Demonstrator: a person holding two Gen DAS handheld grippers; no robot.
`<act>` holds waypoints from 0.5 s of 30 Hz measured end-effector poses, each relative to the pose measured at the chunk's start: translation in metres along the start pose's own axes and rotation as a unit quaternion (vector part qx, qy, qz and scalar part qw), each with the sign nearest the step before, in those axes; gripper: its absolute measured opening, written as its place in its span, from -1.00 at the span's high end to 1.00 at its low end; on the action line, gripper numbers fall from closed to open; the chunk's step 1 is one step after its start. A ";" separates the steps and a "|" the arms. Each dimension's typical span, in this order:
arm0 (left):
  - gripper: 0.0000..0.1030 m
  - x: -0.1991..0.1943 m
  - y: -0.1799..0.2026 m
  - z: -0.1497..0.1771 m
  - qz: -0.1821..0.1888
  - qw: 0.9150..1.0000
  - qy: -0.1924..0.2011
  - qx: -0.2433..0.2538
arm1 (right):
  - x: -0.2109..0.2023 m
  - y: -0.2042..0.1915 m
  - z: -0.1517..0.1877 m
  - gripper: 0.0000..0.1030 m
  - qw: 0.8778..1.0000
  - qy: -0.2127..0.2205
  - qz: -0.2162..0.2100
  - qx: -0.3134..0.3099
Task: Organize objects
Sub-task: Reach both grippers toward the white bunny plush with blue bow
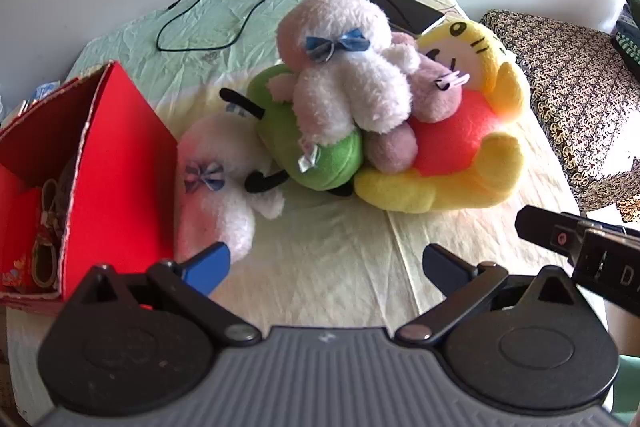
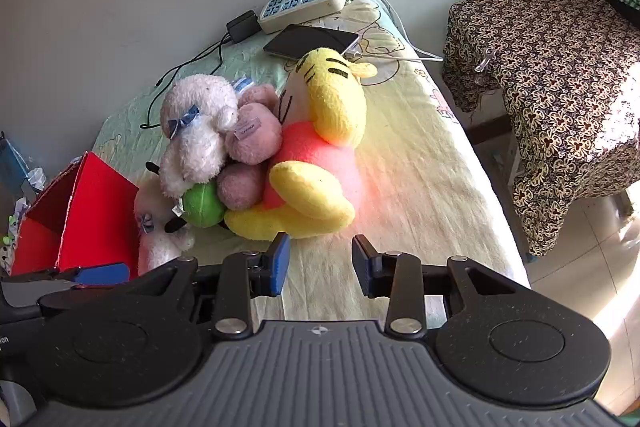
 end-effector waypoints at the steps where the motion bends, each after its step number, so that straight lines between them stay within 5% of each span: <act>1: -0.98 0.000 0.000 0.000 0.002 1.000 -0.001 0.000 | 0.002 0.001 -0.001 0.26 1.000 -0.001 -0.001 0.001; 15: -0.98 0.021 0.013 -0.007 0.014 1.000 -0.010 0.003 | 0.017 0.013 -0.004 0.26 1.000 -0.014 -0.011 0.022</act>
Point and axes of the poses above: each gripper's, at about its wrist camera, not at the fingertips, and x roughly the way its jaws point, y to its right, z to its underside, the point moved 5 cm from there along x, roughly the way its jaws point, and after that the axes turned 15 degrees about -z, right-handed, at the moved point
